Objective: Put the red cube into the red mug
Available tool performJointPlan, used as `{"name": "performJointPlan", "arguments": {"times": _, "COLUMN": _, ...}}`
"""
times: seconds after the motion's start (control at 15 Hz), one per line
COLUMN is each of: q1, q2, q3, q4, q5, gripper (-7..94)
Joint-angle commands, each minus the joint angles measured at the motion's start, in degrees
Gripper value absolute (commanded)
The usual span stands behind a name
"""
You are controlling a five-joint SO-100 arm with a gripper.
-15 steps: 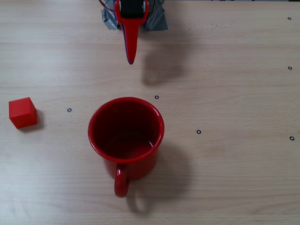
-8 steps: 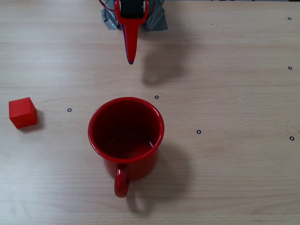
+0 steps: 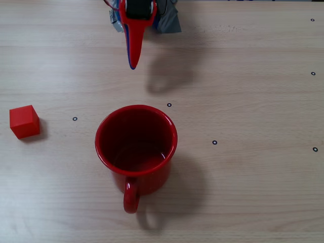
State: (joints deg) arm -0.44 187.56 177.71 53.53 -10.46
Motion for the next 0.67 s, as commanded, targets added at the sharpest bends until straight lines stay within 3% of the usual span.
{"name": "performJointPlan", "arguments": {"times": 0.0, "q1": 0.6, "q2": -3.4, "q3": -6.3, "q4": 1.9, "q5": -0.8, "gripper": 0}}
{"name": "performJointPlan", "arguments": {"times": 0.2, "q1": 2.5, "q2": -19.1, "q3": -24.6, "q4": 8.3, "q5": 1.1, "gripper": 0}}
{"name": "performJointPlan", "arguments": {"times": 0.47, "q1": 5.5, "q2": -32.5, "q3": -43.9, "q4": 16.3, "q5": -2.3, "gripper": 0}}
{"name": "performJointPlan", "arguments": {"times": 0.6, "q1": 7.1, "q2": -39.8, "q3": -55.8, "q4": 25.5, "q5": -2.3, "gripper": 0}}
